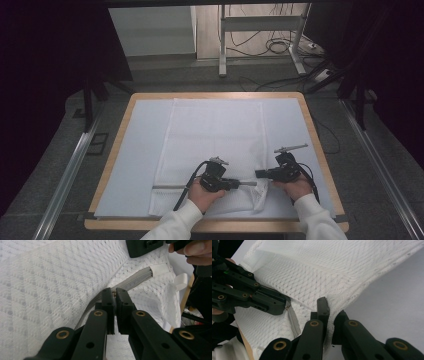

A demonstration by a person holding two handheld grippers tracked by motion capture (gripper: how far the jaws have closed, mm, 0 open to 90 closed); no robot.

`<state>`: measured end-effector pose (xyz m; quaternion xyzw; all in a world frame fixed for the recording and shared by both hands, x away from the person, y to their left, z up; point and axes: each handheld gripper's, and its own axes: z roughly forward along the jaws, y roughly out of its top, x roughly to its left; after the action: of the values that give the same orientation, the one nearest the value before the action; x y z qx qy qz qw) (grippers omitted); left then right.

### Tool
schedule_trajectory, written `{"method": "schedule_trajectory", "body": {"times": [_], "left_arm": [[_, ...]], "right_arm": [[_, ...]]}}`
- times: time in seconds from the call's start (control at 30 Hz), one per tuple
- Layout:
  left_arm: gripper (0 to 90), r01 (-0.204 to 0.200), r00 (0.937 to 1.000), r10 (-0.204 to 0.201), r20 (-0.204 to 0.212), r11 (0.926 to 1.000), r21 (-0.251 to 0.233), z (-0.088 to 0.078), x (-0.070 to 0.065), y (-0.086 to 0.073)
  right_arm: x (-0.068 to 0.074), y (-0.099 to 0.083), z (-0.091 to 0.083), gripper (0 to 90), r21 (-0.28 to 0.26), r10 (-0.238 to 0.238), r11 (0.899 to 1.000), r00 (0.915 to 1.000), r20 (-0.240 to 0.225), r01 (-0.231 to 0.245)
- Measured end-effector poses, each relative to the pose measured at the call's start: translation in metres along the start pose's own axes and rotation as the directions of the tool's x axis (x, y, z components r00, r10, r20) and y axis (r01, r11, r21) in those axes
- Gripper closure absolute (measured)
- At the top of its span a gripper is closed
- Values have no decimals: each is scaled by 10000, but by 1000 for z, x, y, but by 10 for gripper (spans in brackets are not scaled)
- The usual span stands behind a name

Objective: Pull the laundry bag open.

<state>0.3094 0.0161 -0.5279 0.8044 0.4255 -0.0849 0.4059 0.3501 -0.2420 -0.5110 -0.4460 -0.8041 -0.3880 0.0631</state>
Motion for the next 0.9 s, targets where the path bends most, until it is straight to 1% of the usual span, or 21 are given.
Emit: {"method": "schedule_trajectory", "body": {"times": [0.23,0.27,0.5,0.57,0.6,0.67,0.7,0.73,0.77,0.8,0.87,0.9], "left_arm": [[869,11,10000,-11,16,10000,30,-1,1,-2],[869,-9,10000,9,-51,10000,94,-1,1,-2],[869,110,9999,-110,5,9999,35,-3,3,-3],[869,65,10000,-65,12,9999,85,-3,4,-4],[869,132,9999,-132,48,9999,65,-3,5,-4],[869,107,9999,-107,-21,9999,72,-4,6,-4],[869,206,9998,-206,14,9998,13,-5,6,-5],[869,140,9999,-140,-16,9999,60,-6,7,-5],[869,217,9998,-217,-29,9998,6,-6,8,-6],[869,181,9998,-181,-29,9998,40,-7,9,-6],[869,265,9996,-265,-6,9996,-1,-8,10,-8],[870,225,9997,-224,-29,9997,18,-9,11,-8]], "right_arm": [[0,0,1,876,54,-19,10000,10000,6,19],[0,0,1,876,60,-28,10000,10000,6,28],[1,0,1,876,56,-72,10000,10000,-9,72],[1,0,1,876,85,-84,9999,10000,42,83],[0,0,1,876,94,-94,9999,9999,37,93],[0,0,2,876,103,-83,9999,10000,47,83],[0,0,2,876,103,-83,9999,9999,58,82],[0,0,2,876,106,-80,9999,10000,37,79],[1,0,1,876,100,-119,9999,9999,74,118],[1,0,1,876,89,-112,9999,9999,70,111],[0,0,0,876,87,-91,9999,9999,68,90],[1,0,1,876,80,-97,9999,9999,61,97]]}}
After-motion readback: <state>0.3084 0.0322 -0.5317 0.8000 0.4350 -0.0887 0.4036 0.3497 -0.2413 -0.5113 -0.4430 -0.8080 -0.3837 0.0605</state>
